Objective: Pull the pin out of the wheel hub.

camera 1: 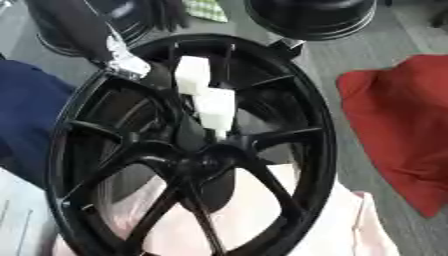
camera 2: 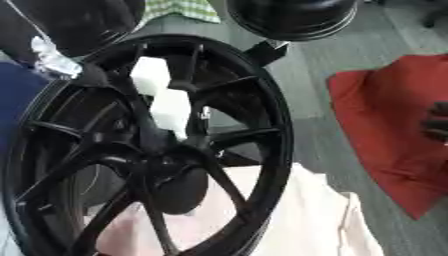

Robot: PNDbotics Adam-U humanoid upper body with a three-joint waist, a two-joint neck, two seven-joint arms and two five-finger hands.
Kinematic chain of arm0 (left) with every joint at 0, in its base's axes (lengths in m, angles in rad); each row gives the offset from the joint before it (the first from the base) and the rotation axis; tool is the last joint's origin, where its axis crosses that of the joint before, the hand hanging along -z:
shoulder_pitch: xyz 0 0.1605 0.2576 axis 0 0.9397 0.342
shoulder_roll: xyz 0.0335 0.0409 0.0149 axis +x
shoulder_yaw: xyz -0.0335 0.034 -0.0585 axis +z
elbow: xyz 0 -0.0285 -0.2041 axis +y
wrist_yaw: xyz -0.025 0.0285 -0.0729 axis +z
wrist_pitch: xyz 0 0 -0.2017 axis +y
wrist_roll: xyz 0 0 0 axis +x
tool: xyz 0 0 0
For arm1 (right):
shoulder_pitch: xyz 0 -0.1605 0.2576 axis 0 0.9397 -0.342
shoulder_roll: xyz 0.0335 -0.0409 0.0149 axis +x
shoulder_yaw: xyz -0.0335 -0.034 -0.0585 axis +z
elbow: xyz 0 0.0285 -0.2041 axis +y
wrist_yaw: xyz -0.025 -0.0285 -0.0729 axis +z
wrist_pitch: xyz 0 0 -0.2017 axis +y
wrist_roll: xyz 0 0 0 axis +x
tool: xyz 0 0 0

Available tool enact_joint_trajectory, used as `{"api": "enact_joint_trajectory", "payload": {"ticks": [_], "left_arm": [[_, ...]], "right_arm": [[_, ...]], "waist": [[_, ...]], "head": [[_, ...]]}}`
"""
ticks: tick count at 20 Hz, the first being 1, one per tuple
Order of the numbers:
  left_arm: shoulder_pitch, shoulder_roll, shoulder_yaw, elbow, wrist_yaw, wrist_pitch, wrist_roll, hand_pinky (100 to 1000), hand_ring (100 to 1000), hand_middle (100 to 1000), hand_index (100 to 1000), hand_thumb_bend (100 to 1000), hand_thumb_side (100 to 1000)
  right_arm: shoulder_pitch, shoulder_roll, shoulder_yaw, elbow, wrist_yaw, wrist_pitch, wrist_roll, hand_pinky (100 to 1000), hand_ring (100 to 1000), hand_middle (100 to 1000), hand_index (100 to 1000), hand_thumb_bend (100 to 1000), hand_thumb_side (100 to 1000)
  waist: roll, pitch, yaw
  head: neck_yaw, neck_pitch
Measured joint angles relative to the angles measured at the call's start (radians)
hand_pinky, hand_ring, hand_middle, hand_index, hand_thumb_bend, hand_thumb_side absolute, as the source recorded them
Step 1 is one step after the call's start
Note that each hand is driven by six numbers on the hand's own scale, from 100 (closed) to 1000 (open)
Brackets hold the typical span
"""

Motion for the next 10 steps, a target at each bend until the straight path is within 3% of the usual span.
{"api": "enact_joint_trajectory", "payload": {"ticks": [10], "left_arm": [[-0.007, -0.029, -0.005, 0.081, -0.003, -0.014, -0.03, 756, 743, 690, 808, 530, 396]], "right_arm": [[-0.02, 0.003, 0.006, 0.0, 0.0, 0.007, -0.002, 711, 678, 674, 720, 100, 745]], "waist": [[0.009, 0.022, -0.015]], "head": [[0.018, -0.013]]}}
